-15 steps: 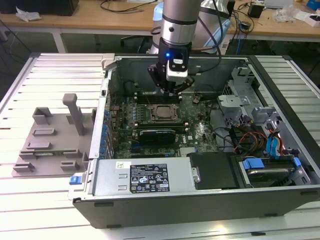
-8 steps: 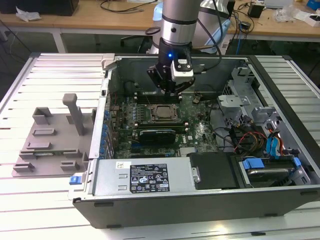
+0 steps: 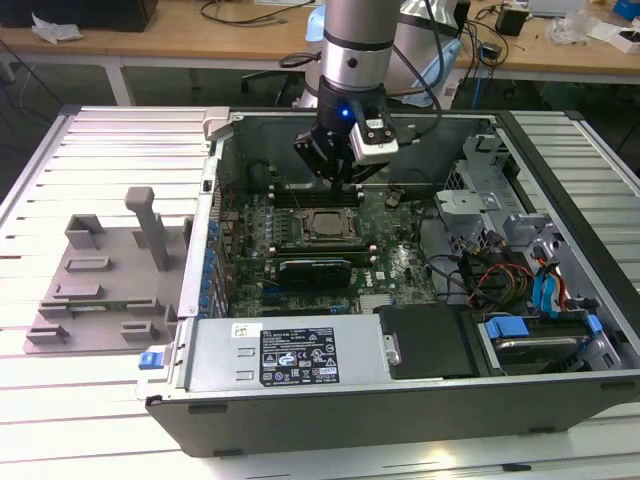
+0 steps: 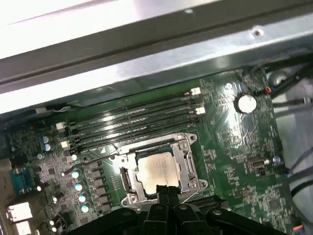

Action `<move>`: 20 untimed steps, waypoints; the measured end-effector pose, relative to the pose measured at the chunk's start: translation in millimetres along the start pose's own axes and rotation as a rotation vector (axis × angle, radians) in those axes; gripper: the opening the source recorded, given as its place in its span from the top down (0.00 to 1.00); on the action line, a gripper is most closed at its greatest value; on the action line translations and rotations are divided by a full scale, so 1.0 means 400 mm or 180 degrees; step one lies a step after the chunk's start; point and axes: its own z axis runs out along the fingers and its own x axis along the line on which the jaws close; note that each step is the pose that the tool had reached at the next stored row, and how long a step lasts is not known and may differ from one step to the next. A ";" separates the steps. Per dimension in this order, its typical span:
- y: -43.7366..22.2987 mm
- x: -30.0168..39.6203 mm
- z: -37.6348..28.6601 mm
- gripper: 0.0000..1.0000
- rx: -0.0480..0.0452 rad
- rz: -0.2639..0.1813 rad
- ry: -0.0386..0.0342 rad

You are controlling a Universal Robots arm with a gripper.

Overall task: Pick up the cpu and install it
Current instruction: 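Install the first cpu locking lever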

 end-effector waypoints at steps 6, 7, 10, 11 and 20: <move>0.000 0.000 0.000 0.89 -0.0105 -0.0455 0.0002; 0.000 0.000 0.000 0.89 -0.0111 -0.0526 0.0000; 0.000 0.000 0.000 0.89 -0.0139 -0.0695 -0.0001; 0.000 0.000 0.000 0.89 -0.0155 -0.0755 -0.0001; -0.005 0.019 0.000 0.89 -0.0185 -0.0769 0.0001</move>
